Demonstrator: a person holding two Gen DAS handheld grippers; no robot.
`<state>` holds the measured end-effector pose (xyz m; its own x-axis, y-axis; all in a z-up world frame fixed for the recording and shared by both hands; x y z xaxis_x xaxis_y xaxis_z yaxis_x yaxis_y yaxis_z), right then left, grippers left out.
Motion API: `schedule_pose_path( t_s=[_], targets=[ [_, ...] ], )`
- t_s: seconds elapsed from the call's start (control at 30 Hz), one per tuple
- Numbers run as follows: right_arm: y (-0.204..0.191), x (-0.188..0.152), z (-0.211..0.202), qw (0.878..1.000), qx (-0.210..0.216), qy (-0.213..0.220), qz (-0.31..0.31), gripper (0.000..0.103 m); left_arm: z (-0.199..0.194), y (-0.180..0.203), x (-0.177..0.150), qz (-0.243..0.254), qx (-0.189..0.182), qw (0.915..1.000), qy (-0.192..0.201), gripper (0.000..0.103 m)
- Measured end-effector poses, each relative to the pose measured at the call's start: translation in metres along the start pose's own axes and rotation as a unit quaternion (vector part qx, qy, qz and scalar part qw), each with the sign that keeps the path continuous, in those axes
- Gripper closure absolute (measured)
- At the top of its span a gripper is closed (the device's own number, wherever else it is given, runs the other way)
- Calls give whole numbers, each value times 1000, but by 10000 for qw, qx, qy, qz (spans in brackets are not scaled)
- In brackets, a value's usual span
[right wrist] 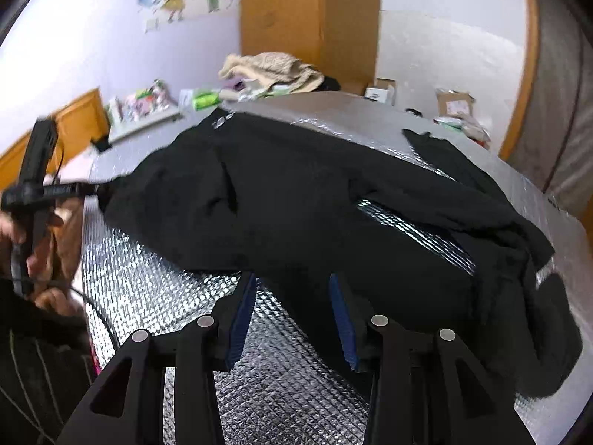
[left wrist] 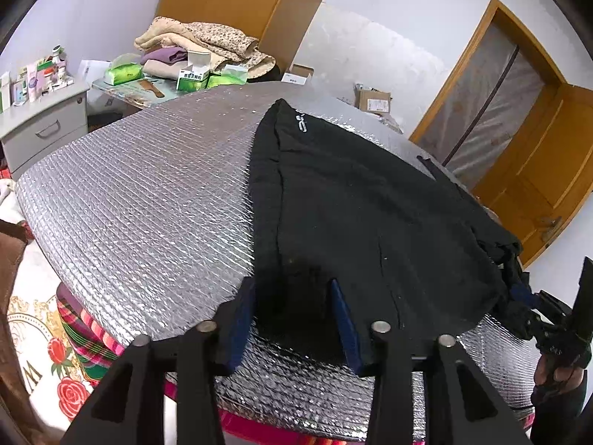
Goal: Fold clothes
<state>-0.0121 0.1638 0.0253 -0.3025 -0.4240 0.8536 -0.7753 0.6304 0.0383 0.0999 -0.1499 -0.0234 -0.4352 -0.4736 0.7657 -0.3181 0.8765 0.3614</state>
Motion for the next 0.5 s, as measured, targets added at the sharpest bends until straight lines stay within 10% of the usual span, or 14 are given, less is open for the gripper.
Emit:
schedule_pose_path(
  t_s=[0.23,0.3,0.5],
  targets=[
    [-13,-5,17,9985,112,-324,-416,63,13,-19,23,-21,252,9996,84,95],
    [-16,-6,24,9981,155,-408,-428,95,18,-24,35,6,337,9993,187,97],
    [-47,5,30,9934,995,-333,-470,98,24,-47,89,47,650,9951,746,101]
  ],
)
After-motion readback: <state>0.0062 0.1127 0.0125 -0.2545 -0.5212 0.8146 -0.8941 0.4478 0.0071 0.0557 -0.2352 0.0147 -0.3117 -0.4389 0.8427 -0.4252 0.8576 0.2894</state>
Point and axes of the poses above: each gripper's, at about its wrist camera, not at the fingertips, and z roughly the way its jaws point, y to its right, x to its top, the point moved 3 cm from there along z, roughly the way its jaws point, and after that the axes turned 13 degrees about y, right-handed, at the moved point
